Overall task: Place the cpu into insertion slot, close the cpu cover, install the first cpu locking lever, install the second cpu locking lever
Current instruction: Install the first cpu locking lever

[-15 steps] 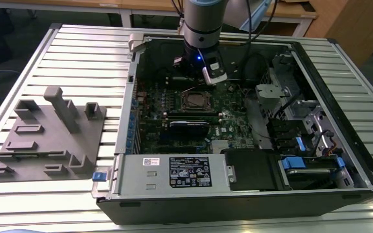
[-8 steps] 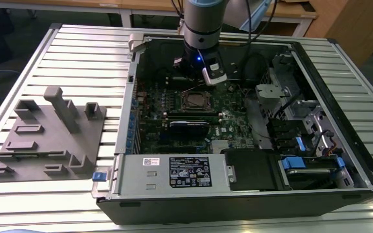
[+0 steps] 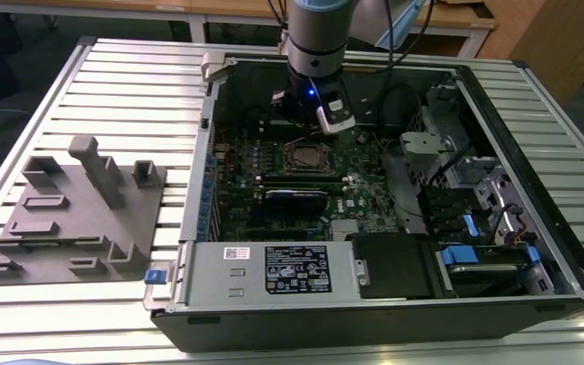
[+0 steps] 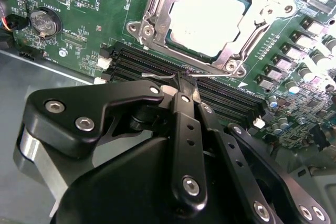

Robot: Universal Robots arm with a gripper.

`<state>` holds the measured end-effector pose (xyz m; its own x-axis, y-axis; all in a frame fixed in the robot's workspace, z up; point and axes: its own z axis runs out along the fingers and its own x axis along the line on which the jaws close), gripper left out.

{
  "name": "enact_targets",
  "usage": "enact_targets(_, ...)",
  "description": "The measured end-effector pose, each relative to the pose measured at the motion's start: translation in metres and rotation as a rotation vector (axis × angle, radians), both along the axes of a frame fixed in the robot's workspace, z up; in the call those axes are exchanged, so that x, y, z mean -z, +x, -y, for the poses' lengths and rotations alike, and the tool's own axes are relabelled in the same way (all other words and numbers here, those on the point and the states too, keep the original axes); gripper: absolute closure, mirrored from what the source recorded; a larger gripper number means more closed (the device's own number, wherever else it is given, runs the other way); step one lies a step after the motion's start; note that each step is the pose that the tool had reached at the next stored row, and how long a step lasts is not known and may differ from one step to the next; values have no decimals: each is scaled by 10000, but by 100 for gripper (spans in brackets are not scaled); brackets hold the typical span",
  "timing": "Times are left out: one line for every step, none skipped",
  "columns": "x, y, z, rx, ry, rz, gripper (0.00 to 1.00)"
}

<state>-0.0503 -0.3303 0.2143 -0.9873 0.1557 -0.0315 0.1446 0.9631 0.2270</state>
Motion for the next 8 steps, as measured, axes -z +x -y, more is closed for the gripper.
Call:
enact_targets(0,0,0,0,-1,-1,90)
enact_targets(1,0,0,0,-1,-1,90)
enact_targets(1,0,0,0,0,0,90)
enact_targets(2,3,0,-1,1,0,90)
enact_targets(2,6,0,-2,2,1,90)
enact_targets(3,7,0,-1,1,1,90)
enact_targets(4,7,-2,1,2,1,90)
enact_targets(4,8,-6,2,2,2,90)
